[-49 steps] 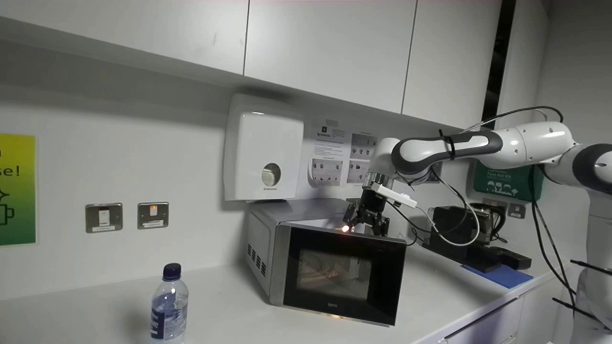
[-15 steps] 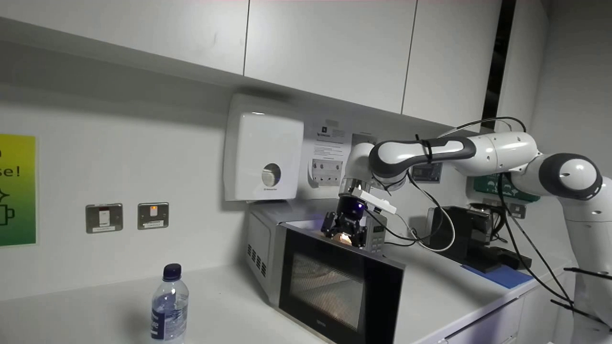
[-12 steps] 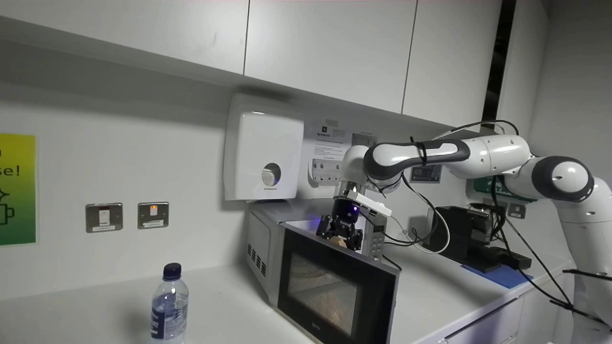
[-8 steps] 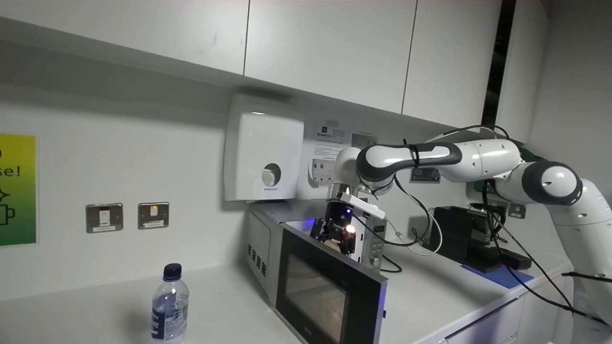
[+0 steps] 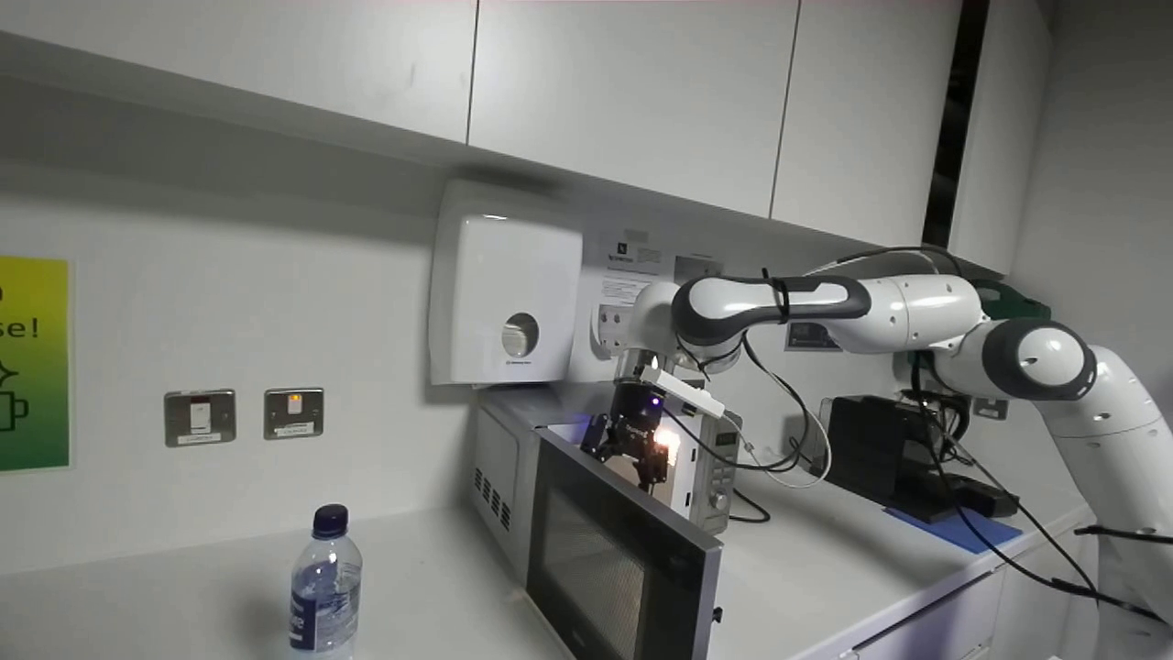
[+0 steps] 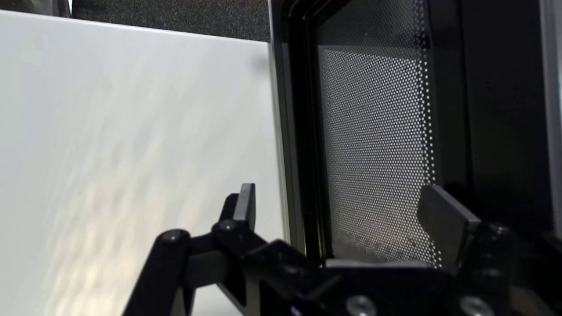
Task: Open the door of the microwave
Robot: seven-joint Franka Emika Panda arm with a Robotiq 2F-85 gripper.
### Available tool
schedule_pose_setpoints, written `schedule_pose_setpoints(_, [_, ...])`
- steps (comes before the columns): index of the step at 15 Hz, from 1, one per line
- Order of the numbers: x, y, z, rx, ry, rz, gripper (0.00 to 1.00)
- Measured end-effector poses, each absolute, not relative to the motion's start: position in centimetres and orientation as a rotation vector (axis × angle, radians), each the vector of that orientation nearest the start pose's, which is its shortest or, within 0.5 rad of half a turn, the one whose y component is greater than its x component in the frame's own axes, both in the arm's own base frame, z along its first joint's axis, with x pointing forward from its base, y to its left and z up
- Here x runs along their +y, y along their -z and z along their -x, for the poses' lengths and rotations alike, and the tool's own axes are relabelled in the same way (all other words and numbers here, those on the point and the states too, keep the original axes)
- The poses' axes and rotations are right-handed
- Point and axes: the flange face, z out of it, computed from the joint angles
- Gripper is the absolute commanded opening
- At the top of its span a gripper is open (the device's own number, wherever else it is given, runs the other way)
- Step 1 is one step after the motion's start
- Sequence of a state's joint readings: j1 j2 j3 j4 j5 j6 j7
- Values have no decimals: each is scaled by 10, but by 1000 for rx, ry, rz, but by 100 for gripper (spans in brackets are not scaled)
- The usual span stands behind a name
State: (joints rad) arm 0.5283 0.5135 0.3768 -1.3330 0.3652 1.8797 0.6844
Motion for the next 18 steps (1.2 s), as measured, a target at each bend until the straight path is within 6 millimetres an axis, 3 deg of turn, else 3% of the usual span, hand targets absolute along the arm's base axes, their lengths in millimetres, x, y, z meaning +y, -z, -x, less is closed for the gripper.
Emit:
schedule_pose_setpoints(11, [528, -494, -465, -105, -425, 2697, 100])
schedule_pose_setpoints(18, [496, -534, -458, -100, -356, 2833, 100])
